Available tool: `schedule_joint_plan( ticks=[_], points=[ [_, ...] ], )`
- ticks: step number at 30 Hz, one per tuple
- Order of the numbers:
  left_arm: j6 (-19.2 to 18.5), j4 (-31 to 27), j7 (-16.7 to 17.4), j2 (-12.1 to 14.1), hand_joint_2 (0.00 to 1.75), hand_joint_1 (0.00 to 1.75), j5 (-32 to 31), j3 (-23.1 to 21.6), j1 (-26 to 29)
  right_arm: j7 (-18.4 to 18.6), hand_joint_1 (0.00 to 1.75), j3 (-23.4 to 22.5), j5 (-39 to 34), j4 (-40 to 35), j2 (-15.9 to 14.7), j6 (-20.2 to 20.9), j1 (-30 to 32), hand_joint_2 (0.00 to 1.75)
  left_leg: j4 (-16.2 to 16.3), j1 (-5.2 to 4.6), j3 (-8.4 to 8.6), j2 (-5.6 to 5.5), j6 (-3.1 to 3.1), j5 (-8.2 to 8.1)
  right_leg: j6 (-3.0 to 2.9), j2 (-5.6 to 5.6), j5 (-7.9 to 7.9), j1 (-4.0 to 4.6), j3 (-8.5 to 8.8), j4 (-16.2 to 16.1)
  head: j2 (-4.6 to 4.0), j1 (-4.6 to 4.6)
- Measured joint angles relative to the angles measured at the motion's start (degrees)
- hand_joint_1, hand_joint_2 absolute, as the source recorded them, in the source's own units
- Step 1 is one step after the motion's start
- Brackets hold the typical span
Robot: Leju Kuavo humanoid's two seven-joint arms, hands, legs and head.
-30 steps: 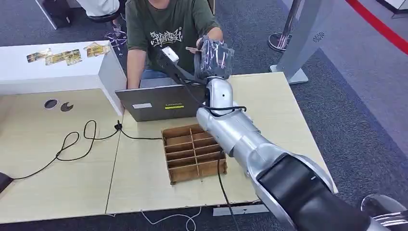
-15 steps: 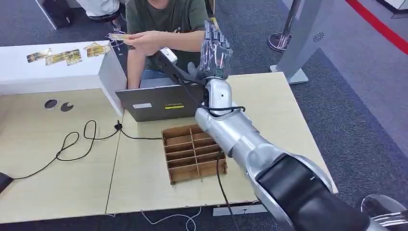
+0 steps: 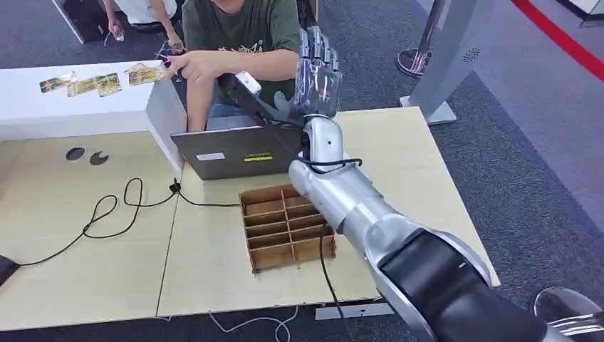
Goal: Pass the card to the sensor for recognition and then transmit it.
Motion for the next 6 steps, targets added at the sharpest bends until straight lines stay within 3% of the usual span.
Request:
schedule_joint_plan(
  ticks=[6],
  points=[
    [-0.04,0.00,-1.16,0.09,0.00,0.00,1.75,0.00,0.65,-4.00,0.00,-1.29,-3.28,-3.75,-0.02,-0.55,3.30,1.75,0.00,0.00,0.00,0.01,0.00,0.00,0.00,0.02,0.00,0.00,-0.01,0.00,0.00,0.00]
  ],
)
